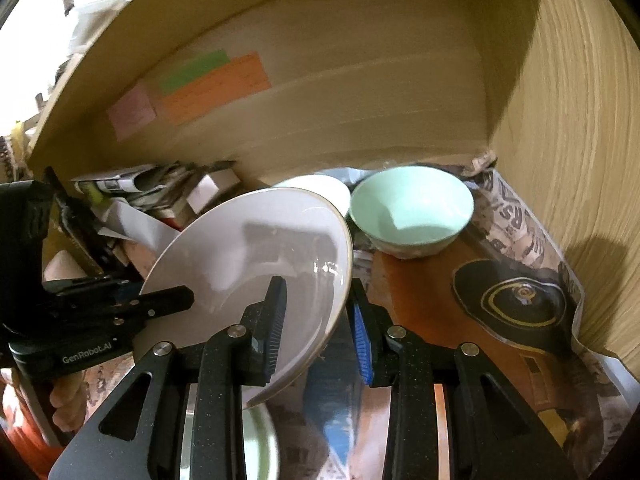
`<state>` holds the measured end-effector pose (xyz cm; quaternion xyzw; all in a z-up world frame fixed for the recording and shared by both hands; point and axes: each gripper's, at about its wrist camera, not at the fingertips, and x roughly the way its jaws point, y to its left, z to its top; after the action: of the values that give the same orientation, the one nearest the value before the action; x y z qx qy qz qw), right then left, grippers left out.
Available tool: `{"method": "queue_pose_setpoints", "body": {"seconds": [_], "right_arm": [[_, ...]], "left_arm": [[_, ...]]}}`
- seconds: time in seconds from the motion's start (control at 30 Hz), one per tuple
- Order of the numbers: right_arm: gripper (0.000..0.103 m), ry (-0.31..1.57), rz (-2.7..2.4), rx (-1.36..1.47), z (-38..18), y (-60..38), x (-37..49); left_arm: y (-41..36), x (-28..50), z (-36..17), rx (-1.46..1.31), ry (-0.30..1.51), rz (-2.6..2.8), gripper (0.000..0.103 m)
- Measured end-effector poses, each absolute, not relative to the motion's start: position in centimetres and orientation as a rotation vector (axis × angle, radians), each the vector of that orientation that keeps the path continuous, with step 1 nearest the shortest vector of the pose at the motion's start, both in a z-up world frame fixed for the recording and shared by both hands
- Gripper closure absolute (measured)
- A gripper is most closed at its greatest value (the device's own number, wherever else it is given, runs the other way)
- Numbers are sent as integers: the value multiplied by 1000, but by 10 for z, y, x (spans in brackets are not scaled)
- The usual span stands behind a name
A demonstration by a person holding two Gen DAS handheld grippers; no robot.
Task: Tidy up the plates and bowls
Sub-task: 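Lift the mauve bowl with both grippers and carry it toward the wine bottle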
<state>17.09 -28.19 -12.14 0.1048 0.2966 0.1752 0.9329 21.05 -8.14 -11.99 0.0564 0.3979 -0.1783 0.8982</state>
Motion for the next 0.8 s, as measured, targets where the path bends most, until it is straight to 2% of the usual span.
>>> {"method": "queue_pose_setpoints", "body": {"seconds": [0.8], "right_arm": [[75,558,540,162,-106,-199,128]], "left_arm": [[-1,121,-98,-10,714,-204,81]]}}
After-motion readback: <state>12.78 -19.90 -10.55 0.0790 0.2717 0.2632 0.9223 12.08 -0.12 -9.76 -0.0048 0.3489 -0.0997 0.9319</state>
